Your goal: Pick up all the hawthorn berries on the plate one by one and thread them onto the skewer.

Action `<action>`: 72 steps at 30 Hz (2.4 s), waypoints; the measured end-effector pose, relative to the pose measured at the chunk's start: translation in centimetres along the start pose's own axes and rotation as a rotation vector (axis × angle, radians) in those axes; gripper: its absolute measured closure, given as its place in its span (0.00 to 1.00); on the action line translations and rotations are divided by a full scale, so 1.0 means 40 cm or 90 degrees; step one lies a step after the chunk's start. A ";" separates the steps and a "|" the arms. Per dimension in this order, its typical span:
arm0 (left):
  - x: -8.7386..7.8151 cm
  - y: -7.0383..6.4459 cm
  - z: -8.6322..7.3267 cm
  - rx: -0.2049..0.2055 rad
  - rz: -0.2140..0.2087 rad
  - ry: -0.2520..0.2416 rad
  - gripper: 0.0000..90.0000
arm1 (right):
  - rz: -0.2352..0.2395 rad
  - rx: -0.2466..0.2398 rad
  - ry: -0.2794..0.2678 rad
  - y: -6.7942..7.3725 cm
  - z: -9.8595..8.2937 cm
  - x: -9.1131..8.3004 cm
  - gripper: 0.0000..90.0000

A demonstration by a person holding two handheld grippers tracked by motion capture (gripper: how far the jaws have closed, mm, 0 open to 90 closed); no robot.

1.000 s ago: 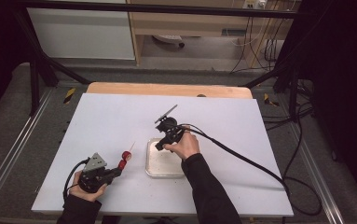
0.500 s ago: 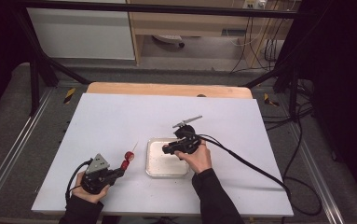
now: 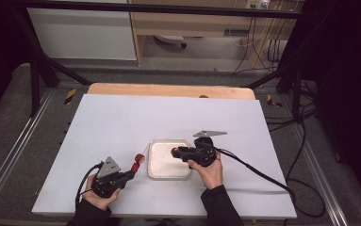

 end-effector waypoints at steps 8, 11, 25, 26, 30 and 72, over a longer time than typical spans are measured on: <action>0.019 -0.028 0.024 -0.005 0.000 -0.013 0.98 | 0.015 0.037 -0.084 -0.011 -0.011 -0.019 0.70; 0.027 -0.037 0.038 -0.010 -0.004 -0.021 0.98 | 0.026 0.051 -0.116 -0.013 -0.008 -0.022 0.70; 0.053 -0.070 0.084 -0.048 -0.009 -0.051 0.98 | 0.037 0.099 -0.255 -0.006 0.011 -0.025 0.70; 0.054 -0.072 0.086 -0.051 -0.011 -0.052 0.98 | 0.040 0.103 -0.262 -0.006 0.013 -0.027 0.70; 0.059 -0.083 0.093 -0.057 -0.016 -0.056 0.98 | 0.043 0.110 -0.291 -0.007 0.021 -0.032 0.70; 0.119 -0.148 0.145 -0.070 -0.047 -0.059 0.98 | 0.069 0.125 -0.387 0.003 0.025 -0.035 0.70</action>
Point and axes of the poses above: each handheld gripper's, and its own axes: x roughly forward along the jaws, z roughly out of its top, y roughly to its left, the point moved 1 cm from there along x, roughly forward along the jaws, and after that the axes turned 2 degrees about -z, right-handed, at the moved point
